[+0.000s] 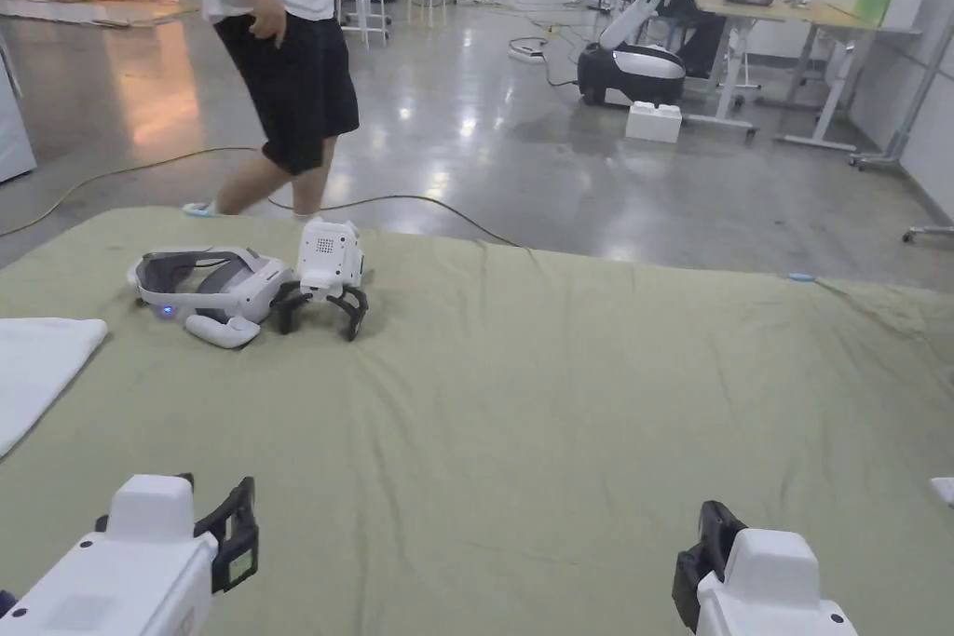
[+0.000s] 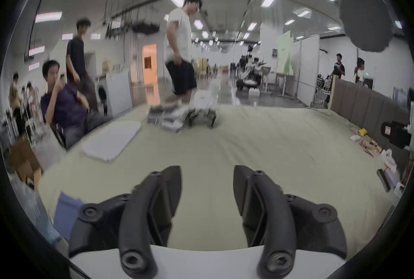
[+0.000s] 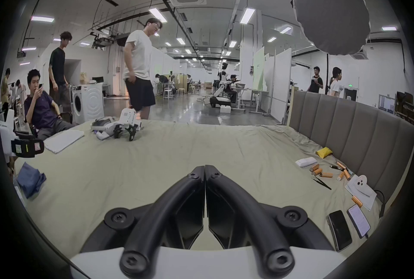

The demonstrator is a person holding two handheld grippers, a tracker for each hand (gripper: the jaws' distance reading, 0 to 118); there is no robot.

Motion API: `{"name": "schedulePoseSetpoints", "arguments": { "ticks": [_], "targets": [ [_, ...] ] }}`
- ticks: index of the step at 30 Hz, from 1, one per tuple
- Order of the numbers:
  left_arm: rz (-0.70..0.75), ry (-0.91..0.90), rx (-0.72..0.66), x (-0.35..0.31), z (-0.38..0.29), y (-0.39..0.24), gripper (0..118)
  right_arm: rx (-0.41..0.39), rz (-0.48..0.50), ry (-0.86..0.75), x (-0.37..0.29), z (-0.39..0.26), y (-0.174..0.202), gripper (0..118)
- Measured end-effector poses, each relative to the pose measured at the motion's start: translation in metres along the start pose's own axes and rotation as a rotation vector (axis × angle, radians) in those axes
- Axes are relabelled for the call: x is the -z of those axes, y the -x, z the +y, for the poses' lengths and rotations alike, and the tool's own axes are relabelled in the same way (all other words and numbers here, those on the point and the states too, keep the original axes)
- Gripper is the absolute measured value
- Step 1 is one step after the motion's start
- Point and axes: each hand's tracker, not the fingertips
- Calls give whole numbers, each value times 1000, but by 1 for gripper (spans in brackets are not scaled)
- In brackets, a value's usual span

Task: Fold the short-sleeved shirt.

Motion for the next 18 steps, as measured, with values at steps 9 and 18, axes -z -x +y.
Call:
{"name": "schedulePoseSetpoints", "arguments": {
  "ticks": [9, 18],
  "targets": [
    [-27, -117, 68, -1, 30, -71, 0, 38, -28, -53, 4, 14, 2, 0],
    [-46, -121, -86, -6, 26, -73, 0, 23, -37, -77, -1, 13, 5, 0]
  ]
}}
